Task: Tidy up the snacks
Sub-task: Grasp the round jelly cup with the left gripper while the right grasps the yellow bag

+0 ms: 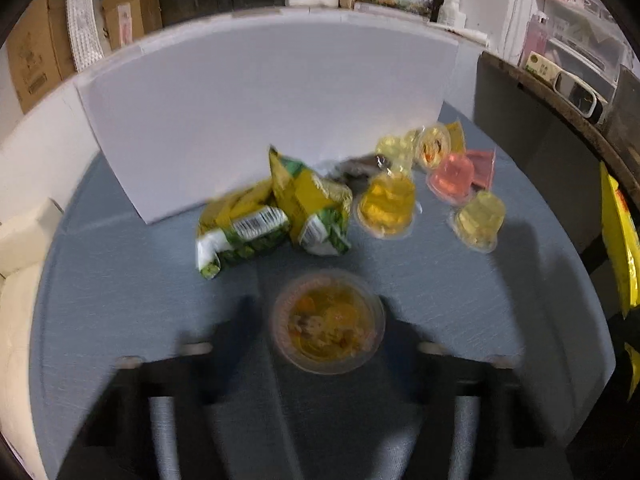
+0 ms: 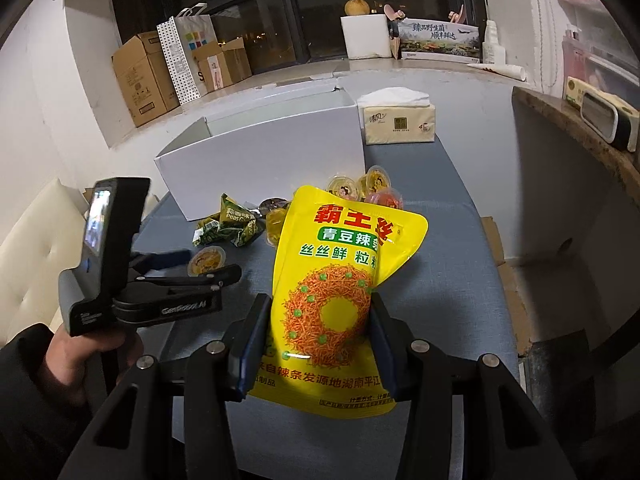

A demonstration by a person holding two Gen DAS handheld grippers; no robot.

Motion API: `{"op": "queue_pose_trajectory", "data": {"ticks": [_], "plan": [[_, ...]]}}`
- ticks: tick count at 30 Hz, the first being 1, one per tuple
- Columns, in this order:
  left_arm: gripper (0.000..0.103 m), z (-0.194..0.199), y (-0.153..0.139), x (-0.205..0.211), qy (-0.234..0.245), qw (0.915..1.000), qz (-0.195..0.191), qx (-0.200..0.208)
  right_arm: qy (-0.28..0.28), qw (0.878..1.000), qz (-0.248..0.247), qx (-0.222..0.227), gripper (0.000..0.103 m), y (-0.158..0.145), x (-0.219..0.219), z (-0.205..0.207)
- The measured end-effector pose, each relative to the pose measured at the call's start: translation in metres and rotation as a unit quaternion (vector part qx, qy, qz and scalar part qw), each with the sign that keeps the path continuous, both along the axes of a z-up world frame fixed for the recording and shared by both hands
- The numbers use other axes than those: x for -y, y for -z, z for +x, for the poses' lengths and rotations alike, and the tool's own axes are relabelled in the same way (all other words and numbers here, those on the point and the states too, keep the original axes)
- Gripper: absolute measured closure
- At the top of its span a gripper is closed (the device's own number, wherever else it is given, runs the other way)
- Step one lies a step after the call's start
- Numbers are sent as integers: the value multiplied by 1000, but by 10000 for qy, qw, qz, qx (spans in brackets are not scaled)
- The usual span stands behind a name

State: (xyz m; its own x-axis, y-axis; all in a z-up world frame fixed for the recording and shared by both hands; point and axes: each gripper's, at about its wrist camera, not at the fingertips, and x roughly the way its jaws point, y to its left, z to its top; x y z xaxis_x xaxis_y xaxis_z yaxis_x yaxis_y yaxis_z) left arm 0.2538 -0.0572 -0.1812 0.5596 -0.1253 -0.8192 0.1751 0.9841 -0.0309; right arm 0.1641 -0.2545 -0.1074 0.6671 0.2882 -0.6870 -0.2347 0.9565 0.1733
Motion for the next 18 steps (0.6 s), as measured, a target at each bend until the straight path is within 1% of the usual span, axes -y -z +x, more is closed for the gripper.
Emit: {"op": "queue_pose_trajectory", "data": {"ticks": [1, 3, 4, 7, 13, 18], "plan": [[54, 0, 0, 0, -7, 10000, 74, 26, -11, 10000, 12, -6, 52, 1, 0, 0], [54, -2, -3, -8, 5, 9998, -222, 18, -32, 10000, 36, 10, 52, 1, -2, 0], [54, -4, -5, -12, -10, 9995, -300, 35, -47, 10000, 31, 10, 52, 1, -3, -1], [54, -15, -17, -21, -1, 9993, -322, 204, -87, 10000, 35, 11, 52, 2, -6, 0], [54, -43, -58, -34, 48, 9971, -463, 609, -221, 9997, 59, 85, 52, -2, -17, 4], [54, -51, -95, -51, 32, 9939, -537, 962, -432, 9986, 37, 290, 52, -19, -33, 13]]}}
